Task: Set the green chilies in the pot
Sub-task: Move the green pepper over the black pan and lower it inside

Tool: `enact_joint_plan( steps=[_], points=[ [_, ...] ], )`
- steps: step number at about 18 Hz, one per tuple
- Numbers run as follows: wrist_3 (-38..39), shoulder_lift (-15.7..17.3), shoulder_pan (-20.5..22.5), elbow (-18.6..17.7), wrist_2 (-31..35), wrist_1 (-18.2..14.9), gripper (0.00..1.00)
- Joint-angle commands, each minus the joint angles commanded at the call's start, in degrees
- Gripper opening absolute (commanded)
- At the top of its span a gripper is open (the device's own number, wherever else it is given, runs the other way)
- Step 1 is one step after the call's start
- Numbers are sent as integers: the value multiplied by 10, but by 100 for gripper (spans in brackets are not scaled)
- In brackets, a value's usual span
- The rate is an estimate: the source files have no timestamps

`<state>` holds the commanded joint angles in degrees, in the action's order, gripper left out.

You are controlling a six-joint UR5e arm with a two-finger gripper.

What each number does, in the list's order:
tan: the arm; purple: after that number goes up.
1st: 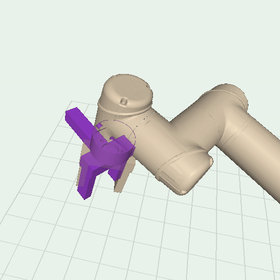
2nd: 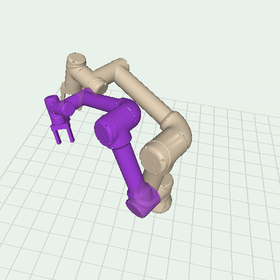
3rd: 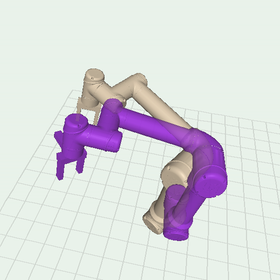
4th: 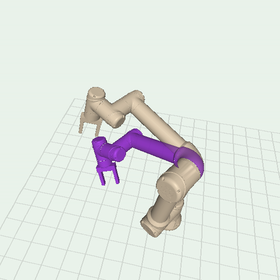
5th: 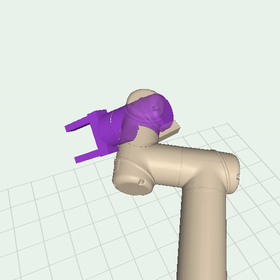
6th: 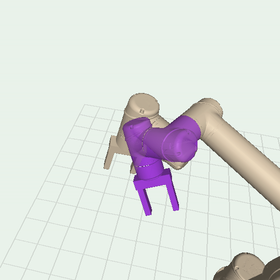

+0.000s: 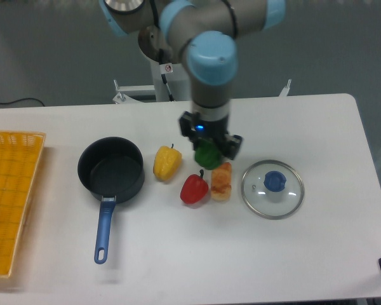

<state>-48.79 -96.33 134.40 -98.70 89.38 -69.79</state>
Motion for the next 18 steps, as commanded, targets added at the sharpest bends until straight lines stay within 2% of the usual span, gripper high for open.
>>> enact_joint_plan(
  steps=[5, 11, 15, 18],
  points=[
    [59, -1, -60, -20, 11, 40, 62],
    [115, -7, -127, -40, 44, 67, 62],
    [140, -12, -161, -47, 51, 71, 62],
    [143, -22, -168, -50, 56, 72, 62]
  ],
)
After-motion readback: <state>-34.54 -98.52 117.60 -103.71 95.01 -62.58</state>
